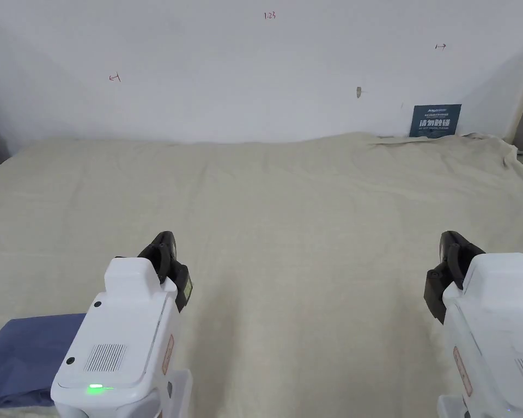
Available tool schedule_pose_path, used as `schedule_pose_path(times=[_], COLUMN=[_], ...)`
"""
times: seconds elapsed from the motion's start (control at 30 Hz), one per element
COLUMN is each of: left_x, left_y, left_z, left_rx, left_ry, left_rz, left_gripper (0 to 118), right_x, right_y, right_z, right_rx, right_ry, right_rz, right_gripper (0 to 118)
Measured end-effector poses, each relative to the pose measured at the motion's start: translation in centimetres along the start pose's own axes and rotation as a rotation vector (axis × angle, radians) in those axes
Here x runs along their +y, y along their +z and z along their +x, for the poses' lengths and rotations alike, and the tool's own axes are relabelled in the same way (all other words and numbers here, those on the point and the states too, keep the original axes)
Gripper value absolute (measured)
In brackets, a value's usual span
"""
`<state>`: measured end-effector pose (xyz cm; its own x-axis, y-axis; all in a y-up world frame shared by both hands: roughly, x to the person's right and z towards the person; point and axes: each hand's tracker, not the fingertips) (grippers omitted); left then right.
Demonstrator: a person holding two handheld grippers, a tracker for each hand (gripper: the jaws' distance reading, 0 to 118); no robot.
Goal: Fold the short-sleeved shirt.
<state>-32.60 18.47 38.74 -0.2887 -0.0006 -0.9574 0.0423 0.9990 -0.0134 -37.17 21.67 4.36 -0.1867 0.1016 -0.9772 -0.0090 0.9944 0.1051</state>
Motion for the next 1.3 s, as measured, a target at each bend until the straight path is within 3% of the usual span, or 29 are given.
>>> schedule_pose_path(times=[0.1, 0.17, 0.23, 0.27, 0.33, 0.43, 0.5, 1.3], left_x=[-0.07, -0.07, -0.06, -0.02, 0.08, 0.21, 0.32, 0.59], left_y=[-0.08, -0.08, -0.02, -0.09, -0.17, -0.14, -0.08, 0.12], left_z=[-0.18, -0.24, -0.32, -0.37, -0.35, -0.40, -0.45, 0.00], left_rx=[0.013, 0.024, 0.020, 0.021, 0.028, 0.029, 0.025, 0.019], left_ry=[0.021, 0.026, 0.029, 0.028, 0.021, 0.024, 0.032, 0.023], left_rz=[-0.010, -0.007, -0.001, -0.002, -0.008, 0.000, 0.004, 0.017], left_gripper=[41, 65, 79, 86, 90, 111, 118, 118], right_x=[0.06, 0.17, 0.22, 0.29, 0.29, 0.38, 0.44, 0.79], right_y=[0.09, 0.11, 0.09, 0.02, 0.03, 0.18, 0.22, 0.33], right_z=[0.06, 0.12, 0.13, 0.18, 0.18, 0.16, 0.23, 0.45], right_rx=[-0.002, -0.006, -0.004, -0.003, -0.008, -0.023, -0.011, -0.014], right_ry=[-0.003, -0.005, -0.006, -0.007, -0.013, -0.017, -0.022, -0.032], right_rz=[0.003, 0.003, 0.002, -0.006, -0.001, 0.011, 0.007, 0.023], right_gripper=[2, 27, 69, 83, 88, 108, 109, 109])
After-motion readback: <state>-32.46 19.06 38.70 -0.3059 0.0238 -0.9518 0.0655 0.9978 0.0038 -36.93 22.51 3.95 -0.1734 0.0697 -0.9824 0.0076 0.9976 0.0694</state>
